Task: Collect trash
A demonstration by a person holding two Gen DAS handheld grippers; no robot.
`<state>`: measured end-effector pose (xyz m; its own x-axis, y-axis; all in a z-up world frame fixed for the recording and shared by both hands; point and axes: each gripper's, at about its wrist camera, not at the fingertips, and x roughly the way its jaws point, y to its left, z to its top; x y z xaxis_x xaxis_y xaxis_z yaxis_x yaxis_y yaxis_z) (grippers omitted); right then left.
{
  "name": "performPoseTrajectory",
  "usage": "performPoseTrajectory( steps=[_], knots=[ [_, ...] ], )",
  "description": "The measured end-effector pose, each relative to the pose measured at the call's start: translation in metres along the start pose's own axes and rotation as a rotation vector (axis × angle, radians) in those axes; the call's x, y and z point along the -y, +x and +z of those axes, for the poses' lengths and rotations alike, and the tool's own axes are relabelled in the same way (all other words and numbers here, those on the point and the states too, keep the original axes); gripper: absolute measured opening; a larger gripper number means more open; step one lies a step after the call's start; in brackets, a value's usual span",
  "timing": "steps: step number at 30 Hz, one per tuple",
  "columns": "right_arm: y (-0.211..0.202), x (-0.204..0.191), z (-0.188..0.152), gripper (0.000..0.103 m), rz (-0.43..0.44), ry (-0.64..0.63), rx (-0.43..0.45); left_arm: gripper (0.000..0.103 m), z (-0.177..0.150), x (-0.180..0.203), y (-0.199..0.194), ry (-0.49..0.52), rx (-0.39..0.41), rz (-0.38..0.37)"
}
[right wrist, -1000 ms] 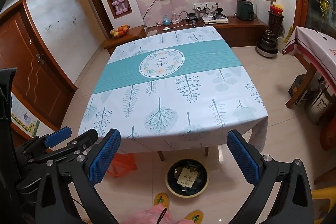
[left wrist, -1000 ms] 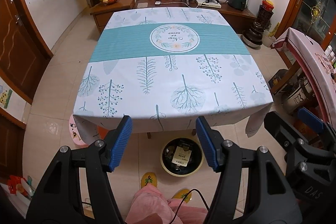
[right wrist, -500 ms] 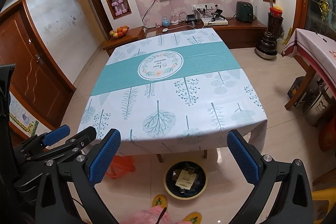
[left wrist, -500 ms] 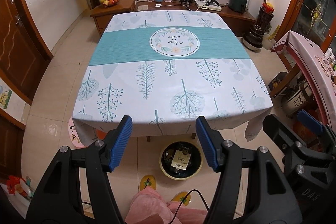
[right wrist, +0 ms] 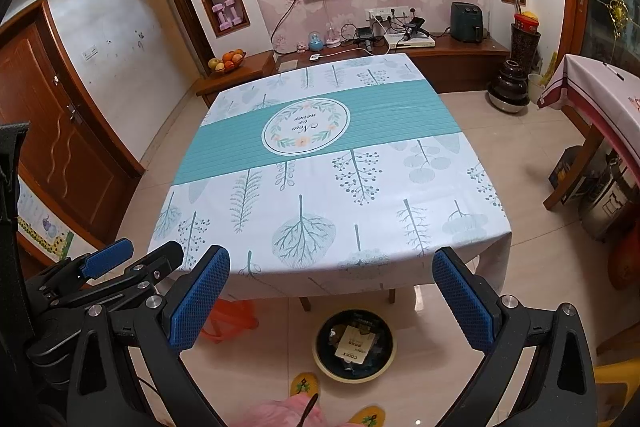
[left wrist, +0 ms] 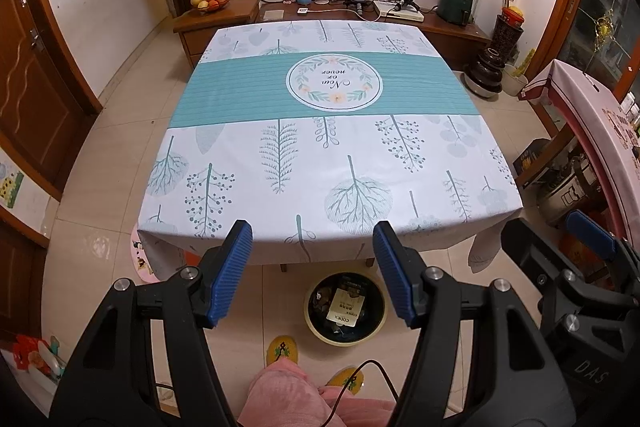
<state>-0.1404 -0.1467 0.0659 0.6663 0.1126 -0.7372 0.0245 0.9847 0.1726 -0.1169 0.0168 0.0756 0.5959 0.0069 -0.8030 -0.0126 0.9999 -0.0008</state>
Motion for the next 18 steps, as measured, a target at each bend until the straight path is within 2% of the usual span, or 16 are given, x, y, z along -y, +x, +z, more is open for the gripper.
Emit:
performPoseTrajectory(
  steps=[18],
  knots=[
    [0.0,-0.002,-0.001,0.102,-0.002,-0.002,-0.001,0.06,0.011,0.0,0.009,-0.003,-0.006,0.003]
  ],
)
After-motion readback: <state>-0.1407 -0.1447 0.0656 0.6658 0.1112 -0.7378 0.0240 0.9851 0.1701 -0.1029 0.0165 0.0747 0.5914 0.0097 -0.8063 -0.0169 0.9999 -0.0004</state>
